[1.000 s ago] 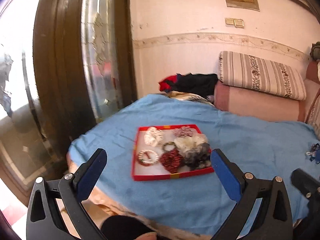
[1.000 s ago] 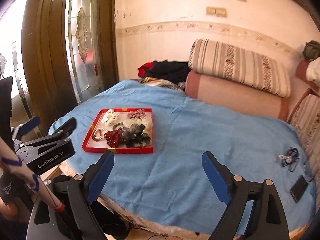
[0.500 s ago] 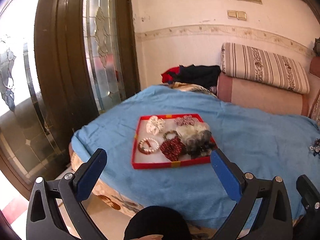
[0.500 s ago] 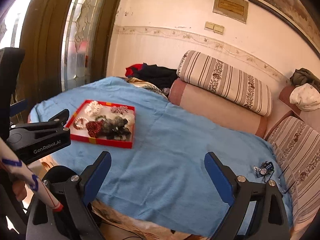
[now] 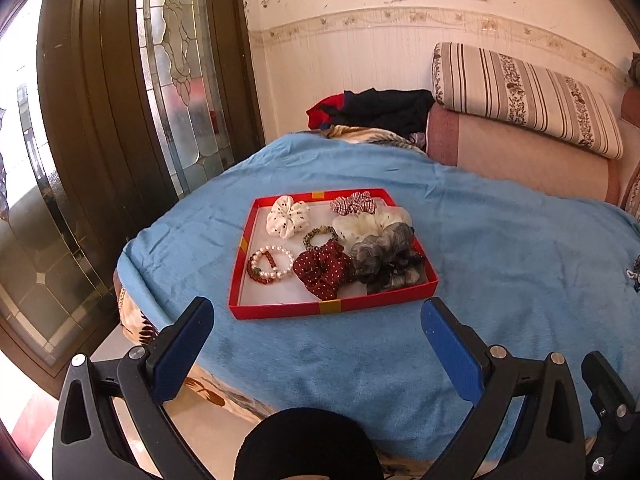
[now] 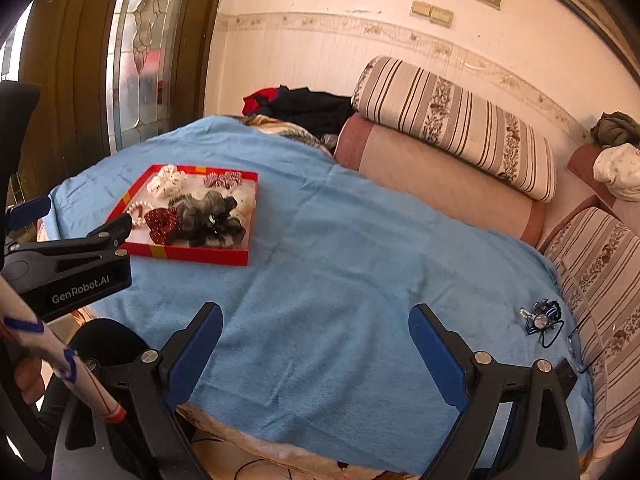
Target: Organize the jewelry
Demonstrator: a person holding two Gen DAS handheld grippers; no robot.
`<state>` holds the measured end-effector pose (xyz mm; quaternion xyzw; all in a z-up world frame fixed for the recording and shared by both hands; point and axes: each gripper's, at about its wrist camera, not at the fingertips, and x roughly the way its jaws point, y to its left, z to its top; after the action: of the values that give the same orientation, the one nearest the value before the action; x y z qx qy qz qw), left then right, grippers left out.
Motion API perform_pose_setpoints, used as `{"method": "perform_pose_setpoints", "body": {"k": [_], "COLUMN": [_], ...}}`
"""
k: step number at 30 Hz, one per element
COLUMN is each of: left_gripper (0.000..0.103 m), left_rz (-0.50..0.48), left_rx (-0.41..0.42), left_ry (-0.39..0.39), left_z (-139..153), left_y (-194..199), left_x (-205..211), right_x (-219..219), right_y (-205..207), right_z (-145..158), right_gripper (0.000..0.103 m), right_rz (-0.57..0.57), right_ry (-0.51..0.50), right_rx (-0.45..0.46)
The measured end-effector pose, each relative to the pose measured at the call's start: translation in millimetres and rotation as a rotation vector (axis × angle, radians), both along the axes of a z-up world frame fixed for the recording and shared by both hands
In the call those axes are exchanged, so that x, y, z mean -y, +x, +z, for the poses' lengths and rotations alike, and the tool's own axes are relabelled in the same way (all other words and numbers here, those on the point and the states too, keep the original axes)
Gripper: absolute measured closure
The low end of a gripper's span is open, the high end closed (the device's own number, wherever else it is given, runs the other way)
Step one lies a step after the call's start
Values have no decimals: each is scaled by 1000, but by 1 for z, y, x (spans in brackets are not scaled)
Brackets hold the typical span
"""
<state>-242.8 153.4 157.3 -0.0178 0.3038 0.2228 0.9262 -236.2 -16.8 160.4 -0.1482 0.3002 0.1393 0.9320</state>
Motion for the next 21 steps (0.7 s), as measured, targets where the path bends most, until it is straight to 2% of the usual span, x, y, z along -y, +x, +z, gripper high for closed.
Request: {"method": "perform_pose_setpoints", "body": {"k": [9,21], "left_gripper": [0,0], "left_rz": [-20,-11], "left_rx": [-52,-66], "left_ry": [-6,-9], "left_z": [-20,-29], "left_y": [21,28], "left_x": [-2,-10], "right_x": [1,-10], "right_y": [22,32], "right_z": [-18,-29], "right_gripper": [7,7], "right_rz": [-13,-1], "right_ry": [-22,-44], "right_rx": [-58,-85]}}
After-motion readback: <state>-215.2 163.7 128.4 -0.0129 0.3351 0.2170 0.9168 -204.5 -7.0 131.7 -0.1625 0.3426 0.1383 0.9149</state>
